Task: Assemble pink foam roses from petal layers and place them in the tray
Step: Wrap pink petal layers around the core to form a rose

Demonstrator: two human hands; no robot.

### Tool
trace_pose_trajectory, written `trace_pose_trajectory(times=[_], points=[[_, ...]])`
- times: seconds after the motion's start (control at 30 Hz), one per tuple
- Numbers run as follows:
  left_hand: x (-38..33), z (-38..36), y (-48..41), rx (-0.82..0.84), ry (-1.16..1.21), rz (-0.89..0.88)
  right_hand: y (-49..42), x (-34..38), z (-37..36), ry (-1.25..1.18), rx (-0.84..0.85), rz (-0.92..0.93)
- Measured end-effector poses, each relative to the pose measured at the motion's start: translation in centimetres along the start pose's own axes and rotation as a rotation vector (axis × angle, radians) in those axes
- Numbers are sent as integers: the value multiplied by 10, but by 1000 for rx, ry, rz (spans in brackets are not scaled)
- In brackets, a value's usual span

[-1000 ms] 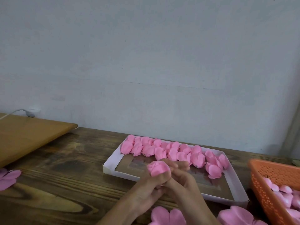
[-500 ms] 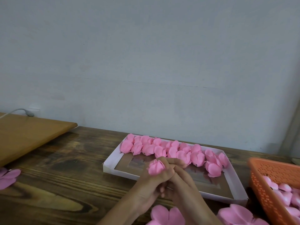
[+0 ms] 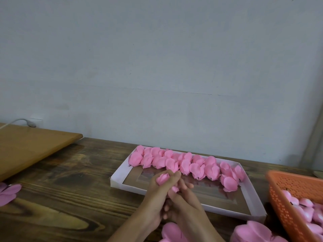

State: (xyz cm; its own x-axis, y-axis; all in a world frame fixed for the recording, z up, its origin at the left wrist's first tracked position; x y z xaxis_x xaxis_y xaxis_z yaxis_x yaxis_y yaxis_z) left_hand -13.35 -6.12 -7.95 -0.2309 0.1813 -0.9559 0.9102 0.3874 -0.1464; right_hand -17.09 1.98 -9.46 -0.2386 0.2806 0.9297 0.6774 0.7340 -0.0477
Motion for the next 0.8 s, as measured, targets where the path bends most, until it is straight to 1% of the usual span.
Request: trace_pose_trajectory(times=[0.1,0.2,0.23,0.27,0.3,0.33,0.37,0.4,0.43,0.47,0.53,0.63,0.7,0.73,0.77,0.8], points=[[0,0,0,26,36,-3,-1,-3,1,1,-42,-24],[-2,-1,0,48,95,-34,-1,-8,0,-66,-107,-159],[-1,0,-1,39,107,-35,0,-9,1,-44,-110,-175],[0,2,-1,34,127,-31,1,-6,2,49,-100,-160],[1,2,-2,25,137,-26,4,-2,7,234,-88,-109],[1,2,-3,12,133,-26,9,5,12,507,-107,-5],[1,4,-5,-28,125,-39,12,12,17,807,-145,159],[0,7,-6,-87,126,-60,16,20,19,1041,-191,358],[-1,11,-8,-160,99,-97,21,30,17,1121,-247,541],[-1,16,-10,-220,39,-146,27,39,14,1122,-303,671],[-3,20,-12,-268,-122,-238,31,50,8,1113,-344,814],[0,16,-17,-242,-212,-261,32,49,1,1299,-218,929],[4,12,-18,-277,-213,-191,31,47,0,1373,-167,939],[10,12,-18,-260,-202,-143,31,47,0,1381,-165,954],[17,14,-19,-243,-123,-77,31,47,1,1385,-164,960],[21,15,-20,-255,5,-10,31,46,0,1381,-154,962]])
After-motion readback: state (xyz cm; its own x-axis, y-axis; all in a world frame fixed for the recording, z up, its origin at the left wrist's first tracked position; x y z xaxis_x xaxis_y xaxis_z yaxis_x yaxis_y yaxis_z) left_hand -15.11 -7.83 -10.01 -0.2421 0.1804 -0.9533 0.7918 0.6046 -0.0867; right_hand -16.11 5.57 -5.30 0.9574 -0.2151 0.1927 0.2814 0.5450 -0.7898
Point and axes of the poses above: each hand's wrist, its own y-axis away from the middle knuckle, its own z-axis out of the back of the hand, x = y × z, the point moved 4 cm from there along -y, towards the middle knuckle, and after that the axes turned 2 degrees about -x, right-handed, at the moved point
